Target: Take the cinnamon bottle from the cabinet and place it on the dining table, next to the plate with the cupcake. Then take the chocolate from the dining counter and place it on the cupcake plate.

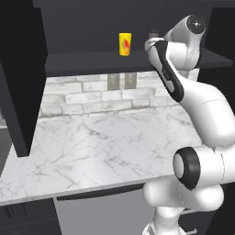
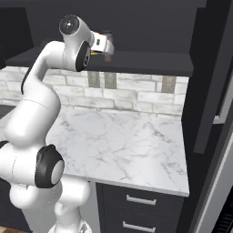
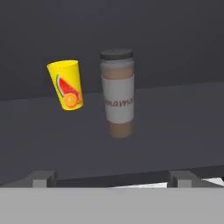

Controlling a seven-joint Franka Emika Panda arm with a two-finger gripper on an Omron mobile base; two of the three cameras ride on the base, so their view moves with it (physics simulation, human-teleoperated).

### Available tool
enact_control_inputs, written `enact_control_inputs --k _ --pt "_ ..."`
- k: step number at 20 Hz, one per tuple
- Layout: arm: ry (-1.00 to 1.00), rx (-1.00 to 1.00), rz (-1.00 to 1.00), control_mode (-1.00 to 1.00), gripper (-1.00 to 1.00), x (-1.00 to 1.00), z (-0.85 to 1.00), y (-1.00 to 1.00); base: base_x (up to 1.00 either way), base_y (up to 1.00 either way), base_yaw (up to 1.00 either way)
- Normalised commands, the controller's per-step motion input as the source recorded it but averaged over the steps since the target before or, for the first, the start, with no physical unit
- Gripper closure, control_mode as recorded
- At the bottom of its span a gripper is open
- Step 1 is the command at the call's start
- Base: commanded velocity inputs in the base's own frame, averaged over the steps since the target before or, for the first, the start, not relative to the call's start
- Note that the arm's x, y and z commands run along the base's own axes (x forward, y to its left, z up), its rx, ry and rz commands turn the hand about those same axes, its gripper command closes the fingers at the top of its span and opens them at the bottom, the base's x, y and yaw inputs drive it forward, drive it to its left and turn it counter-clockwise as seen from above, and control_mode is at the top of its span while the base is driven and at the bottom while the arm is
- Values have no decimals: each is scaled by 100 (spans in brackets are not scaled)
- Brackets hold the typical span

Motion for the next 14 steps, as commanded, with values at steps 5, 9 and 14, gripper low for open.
enact_control_inputs --k 5,9,14 --pt "-2 0 -15 -100 -100 43 24 -10 0 0 0" --pt "0 0 -10 -100 -100 61 13 0 0 0 0" --pt "0 0 0 -100 -100 60 1 0 0 0 0"
